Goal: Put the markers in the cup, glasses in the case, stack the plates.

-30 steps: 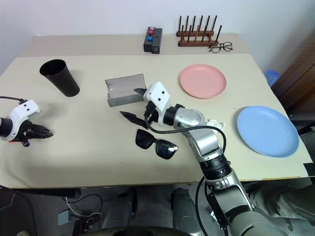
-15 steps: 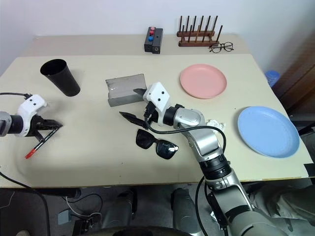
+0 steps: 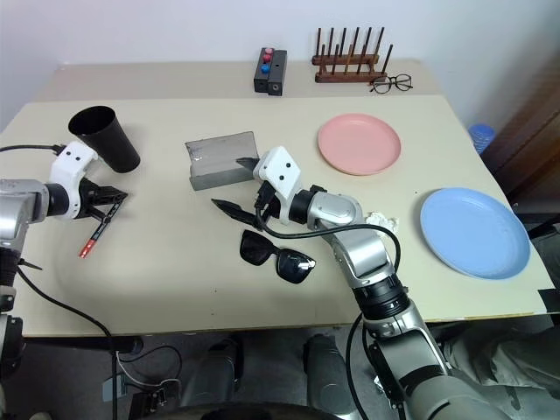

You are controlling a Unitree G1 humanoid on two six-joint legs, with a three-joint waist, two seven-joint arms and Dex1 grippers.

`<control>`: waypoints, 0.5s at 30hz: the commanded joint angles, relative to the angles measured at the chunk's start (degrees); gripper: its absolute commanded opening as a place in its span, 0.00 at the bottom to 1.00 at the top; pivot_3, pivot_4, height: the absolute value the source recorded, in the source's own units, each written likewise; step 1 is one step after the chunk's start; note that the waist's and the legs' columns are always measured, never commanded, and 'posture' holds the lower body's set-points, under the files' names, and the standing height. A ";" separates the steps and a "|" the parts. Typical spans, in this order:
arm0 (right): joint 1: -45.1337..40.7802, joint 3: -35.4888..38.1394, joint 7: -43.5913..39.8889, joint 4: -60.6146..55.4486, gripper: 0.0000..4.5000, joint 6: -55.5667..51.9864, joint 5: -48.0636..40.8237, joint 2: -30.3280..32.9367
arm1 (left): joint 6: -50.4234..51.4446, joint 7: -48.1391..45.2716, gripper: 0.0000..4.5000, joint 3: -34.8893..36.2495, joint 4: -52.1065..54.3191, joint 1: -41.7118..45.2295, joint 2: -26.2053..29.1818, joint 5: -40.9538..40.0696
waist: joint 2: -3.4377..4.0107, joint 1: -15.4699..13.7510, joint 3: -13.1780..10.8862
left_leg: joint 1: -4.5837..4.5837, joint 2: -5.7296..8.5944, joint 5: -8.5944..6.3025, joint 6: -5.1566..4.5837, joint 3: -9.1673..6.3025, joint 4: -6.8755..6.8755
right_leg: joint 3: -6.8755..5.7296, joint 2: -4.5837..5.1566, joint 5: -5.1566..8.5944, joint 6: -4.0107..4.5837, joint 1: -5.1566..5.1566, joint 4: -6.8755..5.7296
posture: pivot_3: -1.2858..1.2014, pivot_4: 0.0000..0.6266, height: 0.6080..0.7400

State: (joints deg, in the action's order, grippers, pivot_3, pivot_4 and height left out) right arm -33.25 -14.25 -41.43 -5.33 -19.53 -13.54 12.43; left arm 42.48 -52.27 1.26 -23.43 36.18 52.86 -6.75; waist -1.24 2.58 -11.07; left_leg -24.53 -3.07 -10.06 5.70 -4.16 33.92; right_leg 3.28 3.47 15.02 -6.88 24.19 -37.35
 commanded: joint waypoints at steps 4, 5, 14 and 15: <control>-0.24 0.40 0.24 -2.01 1.00 0.70 -0.13 -0.12 | 3.43 -3.45 0.40 -0.79 3.01 -3.33 5.54 0.37 | 0.00 0.11 0.00 | 0.00 0.00 0.00 0.00 0.00 0.00 | 0.00 0.00 0.01 0.01 0.00 0.01 | 0.52 0.24 0.99; -0.23 0.42 0.24 -1.99 1.00 0.71 -0.14 -0.10 | 4.40 -3.90 0.40 -0.92 4.14 -4.26 6.12 0.13 | 0.00 0.09 0.00 | 0.00 0.00 0.00 0.00 0.00 -0.01 | 0.00 0.00 0.01 0.01 0.00 0.00 | 0.52 0.24 0.99; -0.42 0.18 -0.01 -1.54 1.00 0.91 -0.26 -0.46 | 11.14 -6.21 0.40 -1.06 13.52 -13.11 9.41 -2.23 | -0.01 0.01 0.01 | 0.01 0.00 0.00 0.00 0.00 0.00 | 0.01 0.02 0.09 0.17 -0.01 0.01 | 0.52 0.24 0.99; -0.47 0.19 0.00 -1.48 1.00 0.93 -0.25 -0.48 | 11.33 -6.07 0.35 -0.85 13.88 -13.65 9.43 -2.43 | -0.01 0.01 0.00 | 0.03 0.00 0.00 0.00 0.00 -0.01 | 0.01 0.02 0.09 0.17 -0.01 0.00 | 0.52 0.24 0.99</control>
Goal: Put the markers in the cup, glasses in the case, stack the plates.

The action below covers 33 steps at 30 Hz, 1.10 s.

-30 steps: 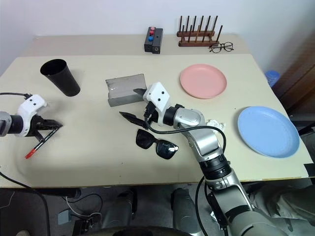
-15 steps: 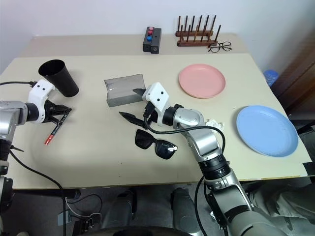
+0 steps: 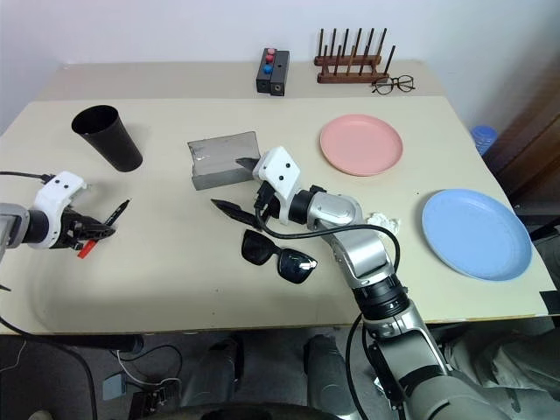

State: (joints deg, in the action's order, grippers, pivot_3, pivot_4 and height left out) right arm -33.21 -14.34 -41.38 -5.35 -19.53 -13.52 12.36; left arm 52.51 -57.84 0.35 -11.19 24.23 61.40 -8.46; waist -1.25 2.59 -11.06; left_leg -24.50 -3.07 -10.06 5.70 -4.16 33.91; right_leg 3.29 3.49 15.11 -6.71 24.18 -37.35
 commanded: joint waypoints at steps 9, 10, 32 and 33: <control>-0.42 0.33 -0.03 -1.65 1.00 0.79 -0.21 -0.21 | 0.08 2.25 0.01 1.39 1.70 -2.03 -0.32 -1.13 | 0.01 0.01 0.00 | 0.02 0.00 0.00 0.00 0.00 0.00 | 0.00 0.00 0.00 0.01 0.00 -0.01 | 0.52 0.24 0.99; -0.41 0.36 -0.01 -1.71 1.00 0.77 -0.22 -0.17 | -1.36 3.86 0.01 2.71 1.10 -0.44 -1.69 -1.38 | 0.04 0.00 0.00 | 0.02 0.00 0.00 0.00 0.00 0.00 | 0.00 0.00 0.00 0.01 0.00 -0.01 | 0.52 0.24 0.99; -5.71 1.95 2.18 1.22 1.00 6.03 0.25 -3.99 | -47.94 51.26 0.01 14.22 -27.30 31.86 -22.35 7.34 | -0.19 -1.35 -0.01 | 0.02 0.03 0.04 0.05 -0.07 0.14 | -0.04 -0.03 -0.12 -0.21 -0.15 0.02 | 0.52 0.24 0.99; -5.73 1.96 2.23 1.20 1.00 6.15 0.30 -4.07 | -49.43 52.45 0.01 13.87 -29.35 32.23 -22.62 7.99 | -0.18 -1.42 -0.01 | 0.02 0.03 0.04 0.06 -0.07 0.14 | -0.05 -0.03 -0.12 -0.21 -0.15 0.02 | 0.52 0.24 0.99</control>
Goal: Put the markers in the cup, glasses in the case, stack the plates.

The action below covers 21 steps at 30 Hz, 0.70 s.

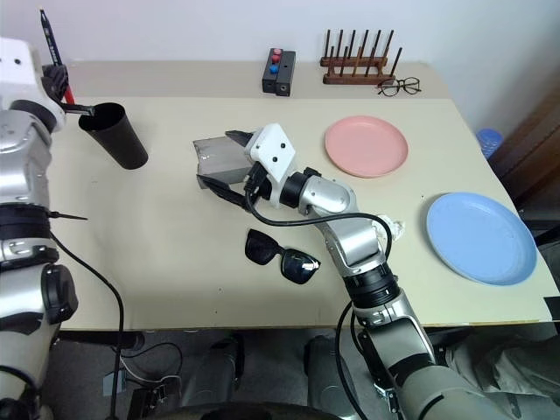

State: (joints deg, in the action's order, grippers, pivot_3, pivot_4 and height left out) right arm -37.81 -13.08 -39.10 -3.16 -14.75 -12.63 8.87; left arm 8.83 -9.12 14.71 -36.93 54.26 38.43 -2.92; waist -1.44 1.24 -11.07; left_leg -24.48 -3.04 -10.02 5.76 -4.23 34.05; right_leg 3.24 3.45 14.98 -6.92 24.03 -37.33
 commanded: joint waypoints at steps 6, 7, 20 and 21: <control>-1.03 2.30 0.91 -2.26 1.00 0.98 -2.05 -1.28 | -11.57 5.28 0.01 -0.32 -10.47 2.75 -1.43 1.97 | 0.00 -0.14 0.00 | 0.00 0.00 0.01 0.02 0.00 -0.01 | -0.01 0.00 0.00 0.00 0.00 -0.01 | 0.52 0.24 0.99; -0.91 2.50 0.89 -2.52 1.00 0.83 -2.43 -1.40 | -12.17 4.97 0.01 -0.11 -11.04 2.74 -1.80 1.55 | 0.00 -0.14 0.00 | 0.00 0.00 0.01 0.02 0.00 -0.01 | -0.01 0.00 0.00 0.00 0.00 -0.01 | 0.52 0.24 0.99; -0.57 2.22 0.46 -3.07 1.00 0.24 -3.70 -1.24 | -14.76 4.37 0.01 0.65 -14.13 2.65 -3.46 -0.94 | 0.00 -0.11 0.00 | 0.00 0.00 0.02 0.04 0.00 -0.03 | -0.01 -0.01 0.00 0.00 0.00 -0.01 | 0.52 0.24 0.99; -0.54 2.20 0.43 -3.08 1.00 0.25 -3.71 -1.21 | -14.68 4.32 0.01 0.71 -14.12 2.64 -3.54 -1.15 | 0.00 -0.11 0.00 | 0.00 0.00 0.02 0.04 0.00 -0.03 | -0.01 -0.01 0.00 0.00 0.00 -0.01 | 0.52 0.24 0.99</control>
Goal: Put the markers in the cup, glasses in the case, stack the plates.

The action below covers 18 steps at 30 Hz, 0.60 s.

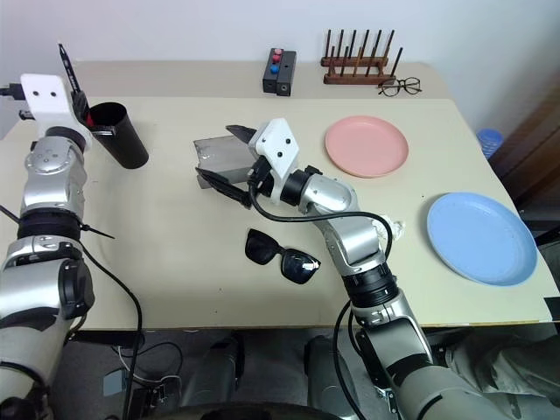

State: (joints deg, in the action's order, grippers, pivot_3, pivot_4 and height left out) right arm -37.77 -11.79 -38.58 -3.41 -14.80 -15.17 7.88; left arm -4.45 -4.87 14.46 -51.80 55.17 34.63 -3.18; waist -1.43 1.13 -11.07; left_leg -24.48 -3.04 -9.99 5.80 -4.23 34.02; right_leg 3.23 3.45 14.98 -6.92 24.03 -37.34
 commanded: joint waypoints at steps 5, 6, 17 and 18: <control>-0.50 0.80 -0.11 -2.86 1.00 0.26 -1.30 -0.13 | -1.28 0.41 0.28 0.85 0.71 1.69 0.20 -1.05 | 0.00 -0.01 0.00 | 0.00 0.00 0.00 0.01 0.00 0.00 | 0.00 0.00 0.00 0.00 0.00 0.00 | 0.52 0.24 0.99; -0.48 0.79 -0.09 -2.88 1.00 0.24 -1.31 -0.12 | -1.29 0.59 0.38 0.75 0.76 1.64 0.19 -0.97 | 0.00 -0.01 0.00 | 0.00 0.00 0.00 0.01 0.00 0.00 | 0.00 0.00 0.00 0.00 0.00 0.00 | 0.52 0.24 0.99; -0.05 0.53 0.28 -3.05 1.00 0.23 -1.36 -0.18 | -1.19 0.97 0.48 0.43 1.36 1.42 -0.10 -0.75 | 0.00 -0.01 0.00 | 0.00 0.00 0.01 0.02 0.00 0.00 | 0.00 0.00 0.00 0.00 0.00 0.00 | 0.52 0.24 0.99; -0.04 0.53 0.35 -3.08 1.00 0.21 -1.36 -0.20 | -1.14 1.01 0.48 0.48 1.48 1.41 -0.12 -0.79 | 0.00 -0.01 0.00 | 0.00 0.00 0.01 0.01 0.00 0.00 | 0.00 0.00 0.00 0.00 0.00 0.00 | 0.52 0.24 0.99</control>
State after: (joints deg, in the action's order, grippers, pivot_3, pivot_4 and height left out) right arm -37.61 -11.84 -38.53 -3.41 -14.80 -15.94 7.91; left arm -4.48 -4.42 14.61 -51.79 55.17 33.97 -3.96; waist -1.44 1.12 -11.07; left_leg -24.48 -3.04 -9.99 5.82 -4.23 34.01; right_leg 3.23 3.45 14.98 -6.92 24.03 -37.34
